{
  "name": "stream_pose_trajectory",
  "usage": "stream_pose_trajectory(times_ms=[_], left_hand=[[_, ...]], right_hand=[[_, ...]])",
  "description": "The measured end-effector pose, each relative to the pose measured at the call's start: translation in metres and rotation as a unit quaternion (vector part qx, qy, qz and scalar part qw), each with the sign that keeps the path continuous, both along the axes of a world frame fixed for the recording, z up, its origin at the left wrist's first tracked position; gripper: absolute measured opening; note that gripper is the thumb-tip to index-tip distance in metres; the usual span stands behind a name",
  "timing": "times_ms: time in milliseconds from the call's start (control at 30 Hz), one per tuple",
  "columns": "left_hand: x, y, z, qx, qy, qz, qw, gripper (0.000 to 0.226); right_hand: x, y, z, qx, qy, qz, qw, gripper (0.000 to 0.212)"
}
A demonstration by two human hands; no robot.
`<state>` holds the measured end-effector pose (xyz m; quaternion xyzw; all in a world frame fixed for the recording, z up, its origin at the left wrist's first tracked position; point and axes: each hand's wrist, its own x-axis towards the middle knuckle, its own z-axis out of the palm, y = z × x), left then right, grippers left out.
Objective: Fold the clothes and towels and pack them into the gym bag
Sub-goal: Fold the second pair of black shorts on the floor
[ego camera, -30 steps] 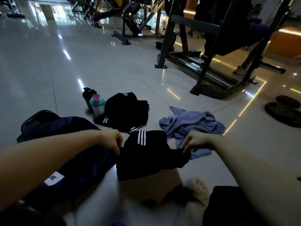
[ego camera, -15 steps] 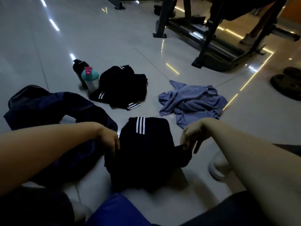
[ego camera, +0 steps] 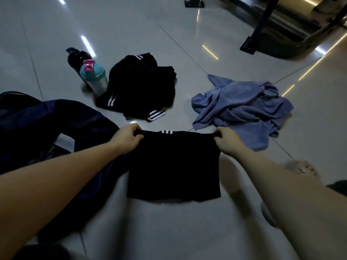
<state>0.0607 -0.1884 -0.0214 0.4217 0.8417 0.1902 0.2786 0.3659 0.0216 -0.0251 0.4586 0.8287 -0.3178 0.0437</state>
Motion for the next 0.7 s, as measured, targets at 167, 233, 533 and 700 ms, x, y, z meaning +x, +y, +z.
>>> stream_pose_trajectory(times_ms=[167,233,533,700], left_hand=[[0.003,0.020,-0.025,0.000,-0.024,0.073,0.997,0.015],[0.008,0.027,-0.034,0.013,-0.043,0.108,0.993,0.015],[0.021,0.052,-0.059,0.091,0.027,0.155,0.983,0.021],[0.016,0.053,-0.065,0.115,0.084,0.094,0.985,0.025]], right_hand=[[-0.011,0.013,-0.036,0.005,-0.010,0.000,1.000,0.018],[-0.014,0.018,-0.045,0.007,-0.008,-0.002,1.000,0.011],[-0.037,0.033,-0.067,0.048,-0.035,-0.036,0.998,0.012],[-0.039,0.029,-0.073,0.085,-0.034,-0.059,0.994,0.011]])
